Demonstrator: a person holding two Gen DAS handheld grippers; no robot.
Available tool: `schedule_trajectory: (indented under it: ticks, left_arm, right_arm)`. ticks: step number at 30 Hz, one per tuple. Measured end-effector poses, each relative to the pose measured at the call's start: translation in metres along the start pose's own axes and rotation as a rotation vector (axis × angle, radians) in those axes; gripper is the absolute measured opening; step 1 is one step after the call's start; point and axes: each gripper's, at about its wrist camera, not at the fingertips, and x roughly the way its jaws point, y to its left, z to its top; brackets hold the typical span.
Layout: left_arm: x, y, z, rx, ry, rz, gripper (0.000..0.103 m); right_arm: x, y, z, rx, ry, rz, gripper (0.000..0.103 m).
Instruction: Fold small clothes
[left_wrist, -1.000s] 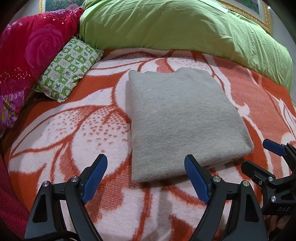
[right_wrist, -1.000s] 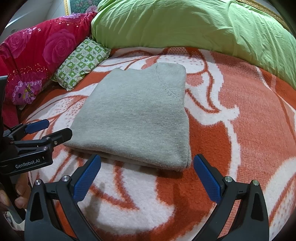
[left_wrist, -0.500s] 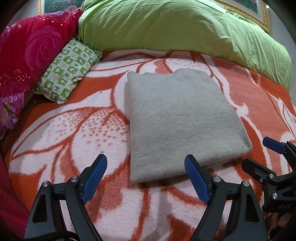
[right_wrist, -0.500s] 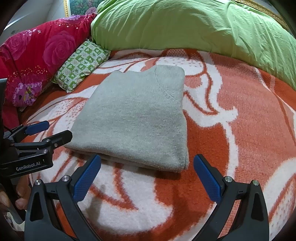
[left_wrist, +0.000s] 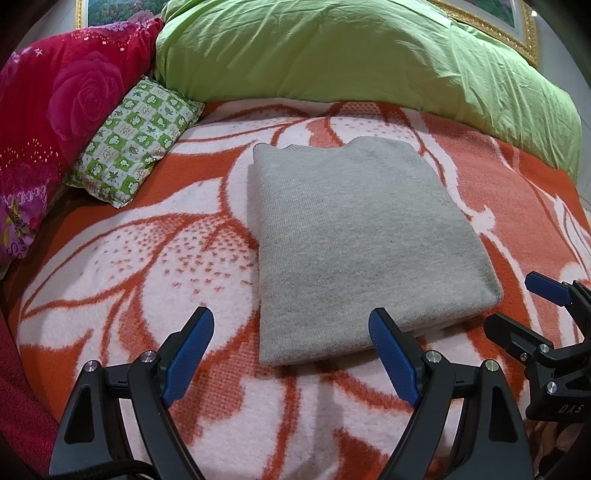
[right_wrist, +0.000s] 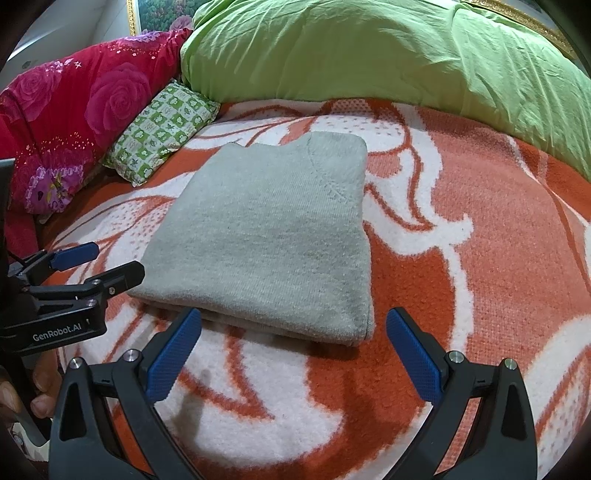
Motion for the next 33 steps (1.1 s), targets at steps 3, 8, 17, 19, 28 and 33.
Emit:
schedule_trajectory:
  ticks: [3,8,17,19,28,33]
  left_arm:
    - [0.0003,0.0001,0.0001,0.000,0.001,0.000,0.086]
    - [0.0003,-0.0003,0.0006,-0.001,0.003,-0.002,0.086]
    - [0.0030,-0.0011,0.0051,0.001,0.006,-0.009,0.087]
    - [0.0042,-0.0006,0.0060,0.001,0.011,-0.010,0.087]
    - [0.0055,0.0010,0.0077,0.007,0.005,-0.014,0.087]
    - [0.0042,0.0009,0.0084,0.013,-0.007,-0.016,0.087]
  right_arm:
    - [-0.0002,0.0003,0.0002,0.000,0.001,-0.002,0.100]
    - [-0.0001,0.0011,0.0022,0.000,0.001,-0.001,0.100]
    - [0.0010,0.0015,0.0043,0.009,0.001,-0.008,0.100]
    - [0.0010,0.0008,0.0041,0.009,0.000,-0.011,0.100]
    - [0.0006,-0.0019,0.0042,0.015,-0.001,-0.010,0.100]
    - [-0.0006,-0.0011,0.0052,0.017,-0.001,-0.002,0.100]
